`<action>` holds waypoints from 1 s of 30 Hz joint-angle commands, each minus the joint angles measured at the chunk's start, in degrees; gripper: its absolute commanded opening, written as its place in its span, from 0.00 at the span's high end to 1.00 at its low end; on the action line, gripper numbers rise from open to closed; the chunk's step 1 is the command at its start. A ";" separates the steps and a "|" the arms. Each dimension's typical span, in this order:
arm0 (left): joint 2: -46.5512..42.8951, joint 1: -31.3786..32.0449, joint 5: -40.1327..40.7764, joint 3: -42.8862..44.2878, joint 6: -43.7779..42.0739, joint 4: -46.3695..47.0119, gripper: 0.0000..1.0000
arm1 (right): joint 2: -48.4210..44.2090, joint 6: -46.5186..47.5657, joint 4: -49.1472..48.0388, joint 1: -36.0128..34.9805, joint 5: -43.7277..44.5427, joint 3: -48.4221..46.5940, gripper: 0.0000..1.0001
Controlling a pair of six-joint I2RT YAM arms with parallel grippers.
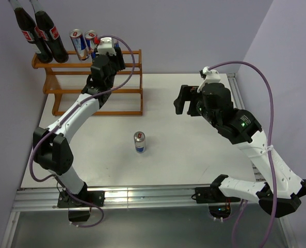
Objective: Place and organize the beverage onto the shelf
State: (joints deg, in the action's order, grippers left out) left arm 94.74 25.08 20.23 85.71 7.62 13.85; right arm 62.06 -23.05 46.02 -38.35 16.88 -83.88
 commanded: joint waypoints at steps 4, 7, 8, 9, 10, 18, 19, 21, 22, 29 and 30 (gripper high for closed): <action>2.20 -3.89 -1.24 6.84 -0.58 6.54 1.00 | -0.98 0.64 -3.30 0.29 0.08 0.56 0.03; 3.17 -4.51 -1.68 6.92 -0.67 7.42 1.00 | -0.98 0.81 -3.57 0.29 -0.01 0.82 0.03; 3.35 -4.86 -1.86 6.84 -0.59 7.77 1.00 | -0.98 0.90 -3.66 0.29 -0.10 0.91 0.03; 3.87 -5.13 -2.12 6.92 -0.50 7.86 1.00 | -0.98 0.90 -3.83 0.29 -0.10 0.91 0.03; 3.96 -5.30 -2.73 6.49 -0.59 8.38 1.00 | -0.80 0.99 -3.83 0.29 -0.27 0.91 0.03; 6.25 -6.62 -3.35 7.28 -1.73 9.27 1.00 | -0.01 1.16 -4.18 0.29 -1.15 0.91 0.03; 6.42 -6.88 -3.61 7.54 -1.90 9.09 1.00 | 0.16 1.16 -4.18 0.38 -1.15 0.91 0.03; 7.30 -7.06 -3.88 8.06 -2.08 8.92 1.00 | 0.34 1.16 -4.27 0.38 -1.41 0.82 0.03; 7.48 -7.15 -3.79 8.42 -1.99 8.57 1.00 | 0.51 1.16 -4.27 0.29 -1.59 0.82 0.03; 8.97 -7.41 -4.41 9.03 -2.34 7.60 1.00 | 1.04 1.34 -4.54 0.29 -2.20 0.73 0.03; 8.97 -7.41 -4.50 8.77 -2.26 7.77 1.00 | 1.13 1.34 -4.54 0.29 -2.29 0.73 0.03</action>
State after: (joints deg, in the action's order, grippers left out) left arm 103.81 17.91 16.73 91.53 6.24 17.56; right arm 62.96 -22.44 44.07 -38.30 14.96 -83.11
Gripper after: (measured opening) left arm 0.589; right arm 0.969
